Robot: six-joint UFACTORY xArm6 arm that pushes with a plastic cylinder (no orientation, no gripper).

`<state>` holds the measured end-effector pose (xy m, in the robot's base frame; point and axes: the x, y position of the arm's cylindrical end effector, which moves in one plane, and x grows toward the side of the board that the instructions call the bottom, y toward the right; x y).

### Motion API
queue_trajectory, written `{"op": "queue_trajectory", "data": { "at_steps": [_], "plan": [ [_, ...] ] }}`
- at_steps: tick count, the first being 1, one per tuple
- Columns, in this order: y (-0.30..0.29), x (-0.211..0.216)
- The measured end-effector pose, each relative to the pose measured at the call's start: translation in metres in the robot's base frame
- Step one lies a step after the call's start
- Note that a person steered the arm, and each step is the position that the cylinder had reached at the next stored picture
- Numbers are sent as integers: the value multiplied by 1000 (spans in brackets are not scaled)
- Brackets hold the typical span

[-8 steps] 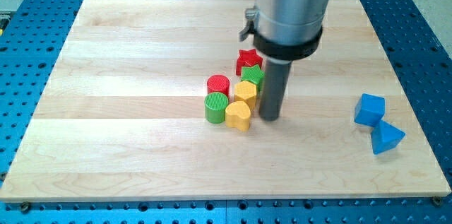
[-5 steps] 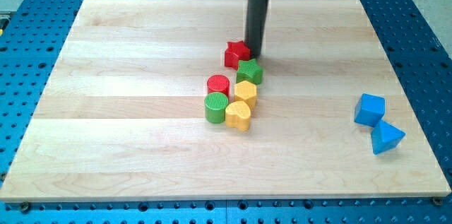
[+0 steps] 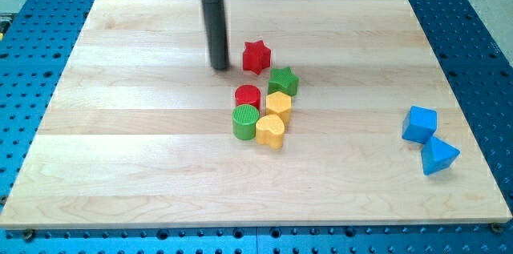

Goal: Place the red star to the top of the cube

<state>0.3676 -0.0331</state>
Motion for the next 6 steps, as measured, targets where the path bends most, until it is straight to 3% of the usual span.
{"op": "queue_trajectory", "data": {
  "at_steps": [1,3,4,5,6],
  "plan": [
    [69,23],
    [19,-41],
    [75,-31],
    [158,30],
    [156,12]
  ]
}}
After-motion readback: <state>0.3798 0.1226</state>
